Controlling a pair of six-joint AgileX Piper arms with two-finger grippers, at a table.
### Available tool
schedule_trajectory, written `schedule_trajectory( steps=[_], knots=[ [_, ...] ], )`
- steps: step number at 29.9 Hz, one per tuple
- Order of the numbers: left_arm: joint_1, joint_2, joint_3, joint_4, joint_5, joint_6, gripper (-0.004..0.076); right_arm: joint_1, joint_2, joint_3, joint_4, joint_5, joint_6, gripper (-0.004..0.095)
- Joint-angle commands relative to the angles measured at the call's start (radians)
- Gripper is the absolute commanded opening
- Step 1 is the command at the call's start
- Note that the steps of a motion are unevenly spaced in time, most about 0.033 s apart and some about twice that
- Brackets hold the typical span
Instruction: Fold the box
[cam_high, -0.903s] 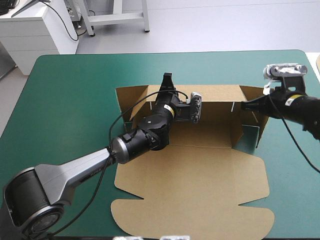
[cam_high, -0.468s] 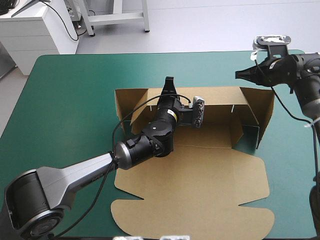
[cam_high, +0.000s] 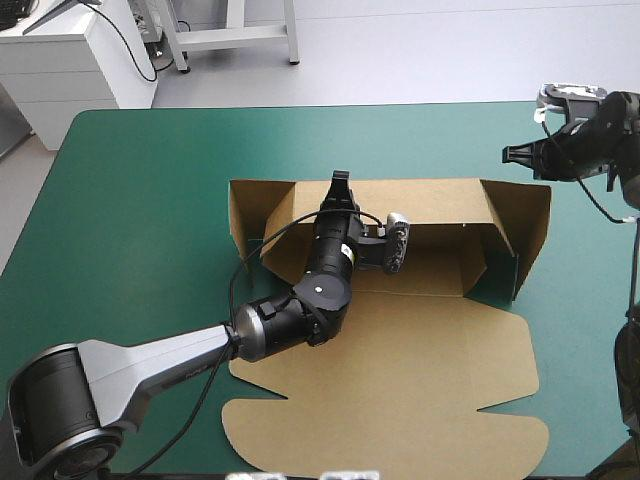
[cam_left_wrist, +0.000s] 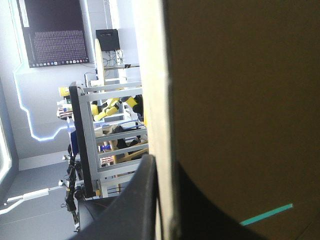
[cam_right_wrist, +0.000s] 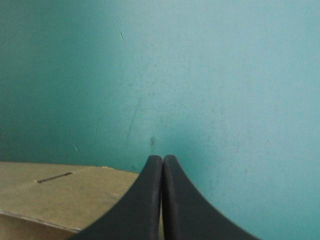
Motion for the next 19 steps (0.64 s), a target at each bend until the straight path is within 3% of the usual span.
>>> schedule_trajectory(
  steps=[1, 6, 12, 19],
  knots=[
    [-0.015, -0.023, -0.006, -0.017, -0.021, -0.034, -0.0008, -0.027, -0.046, -0.031, 0.046, 0.032, -0.073, -0.0021],
    [-0.015, -0.023, -0.006, -0.017, -0.041, -0.064, -0.0008, -0.028, -0.046, -0.026, 0.086, 0.111, -0.146, -0.0021],
    [-0.015, -0.023, -0.006, -0.017, -0.051, -0.086, -0.0008, -0.028, -0.067, 0.008, 0.206, 0.111, -0.172, -0.0021],
    [-0.015, -0.023, -0.006, -0.029, -0.047, -0.086, -0.0008, -0.028, -0.145, 0.168, 0.227, 0.094, -0.25, -0.0021]
  ],
)
